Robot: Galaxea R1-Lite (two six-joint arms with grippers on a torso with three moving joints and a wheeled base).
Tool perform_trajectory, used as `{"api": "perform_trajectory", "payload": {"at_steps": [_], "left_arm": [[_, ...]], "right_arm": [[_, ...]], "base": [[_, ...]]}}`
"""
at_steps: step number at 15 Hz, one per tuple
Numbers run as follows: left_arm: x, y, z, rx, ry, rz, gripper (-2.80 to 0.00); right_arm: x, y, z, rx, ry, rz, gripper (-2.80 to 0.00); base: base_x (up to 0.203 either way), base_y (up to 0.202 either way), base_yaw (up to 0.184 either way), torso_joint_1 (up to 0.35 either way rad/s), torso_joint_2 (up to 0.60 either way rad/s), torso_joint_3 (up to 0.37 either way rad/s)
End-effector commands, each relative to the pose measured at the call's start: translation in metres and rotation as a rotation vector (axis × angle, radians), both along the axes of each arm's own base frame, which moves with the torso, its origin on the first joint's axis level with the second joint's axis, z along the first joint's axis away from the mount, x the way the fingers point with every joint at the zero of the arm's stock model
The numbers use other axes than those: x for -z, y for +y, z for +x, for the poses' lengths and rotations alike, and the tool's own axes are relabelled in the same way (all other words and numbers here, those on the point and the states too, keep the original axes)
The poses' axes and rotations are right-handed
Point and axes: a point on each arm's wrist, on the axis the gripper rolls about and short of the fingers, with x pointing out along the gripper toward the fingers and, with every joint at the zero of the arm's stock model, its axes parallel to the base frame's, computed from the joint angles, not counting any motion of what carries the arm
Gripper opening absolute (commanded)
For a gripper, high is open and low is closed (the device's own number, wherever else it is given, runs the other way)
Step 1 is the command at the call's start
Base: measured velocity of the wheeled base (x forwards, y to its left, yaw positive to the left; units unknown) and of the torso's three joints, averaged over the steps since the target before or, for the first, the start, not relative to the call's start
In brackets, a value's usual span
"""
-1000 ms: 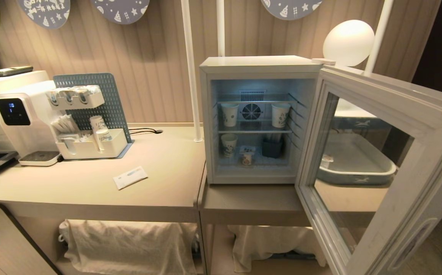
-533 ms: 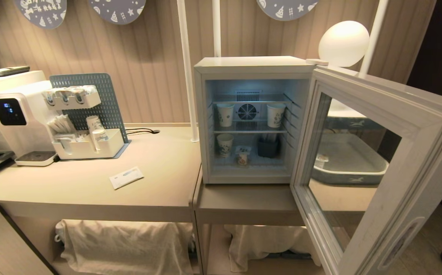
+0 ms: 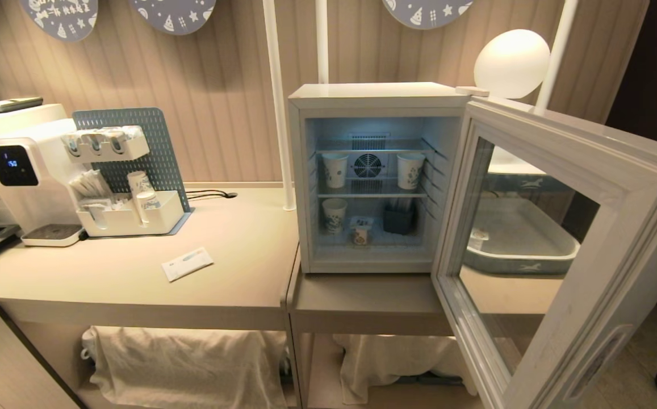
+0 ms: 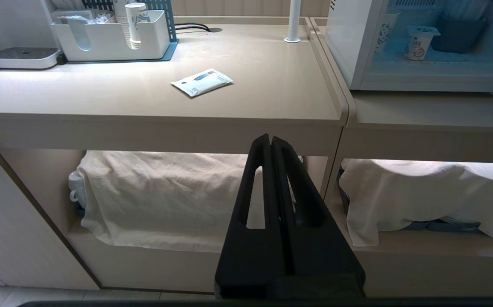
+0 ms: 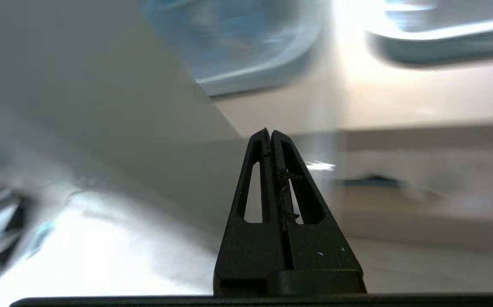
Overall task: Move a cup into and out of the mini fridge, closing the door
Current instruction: Close the freezer door
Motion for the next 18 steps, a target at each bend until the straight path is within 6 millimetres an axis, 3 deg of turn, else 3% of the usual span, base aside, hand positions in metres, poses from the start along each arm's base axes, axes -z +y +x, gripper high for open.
{"api": "perform_trajectory", "payload": {"at_steps": [1,4,7,9,12,14,18], "left_arm": [[0.0,0.0,0.0,-0.002,0.003,-0.002,-2.8],[0.0,0.0,0.0,-0.002,0.003,0.0,-2.8],[0.0,0.0,0.0,-0.002,0.003,0.0,-2.8],[0.0,0.0,0.0,0.0,0.003,0.0,-2.8],[0.0,0.0,0.0,-0.002,0.003,-0.001,-2.8],[0.0,0.0,0.0,-0.002,0.003,-0.002,-2.8],[0.0,0.0,0.0,-0.001,0.003,-0.002,-2.8]], "right_arm": [[0.009,-0.003,0.049,-0.246,0.066,0.123,-2.8],[0.011,-0.012,0.061,-0.486,0.043,0.243,-2.8],[0.018,-0.01,0.079,-0.534,0.075,0.268,-2.8],[0.017,0.001,0.102,-0.555,0.1,0.272,-2.8],[0.012,0.039,0.152,-0.404,0.155,0.244,-2.8],[0.018,0.076,0.184,-0.332,0.177,0.198,-2.8],[0.028,0.136,0.233,-0.275,0.194,0.122,-2.8]], "base": [[0.0,0.0,0.0,0.0,0.0,0.0],[0.0,0.0,0.0,0.0,0.0,0.0],[0.0,0.0,0.0,0.0,0.0,0.0],[0.0,0.0,0.0,0.0,0.0,0.0],[0.0,0.0,0.0,0.0,0.0,0.0],[0.0,0.0,0.0,0.0,0.0,0.0],[0.0,0.0,0.0,0.0,0.0,0.0]]}}
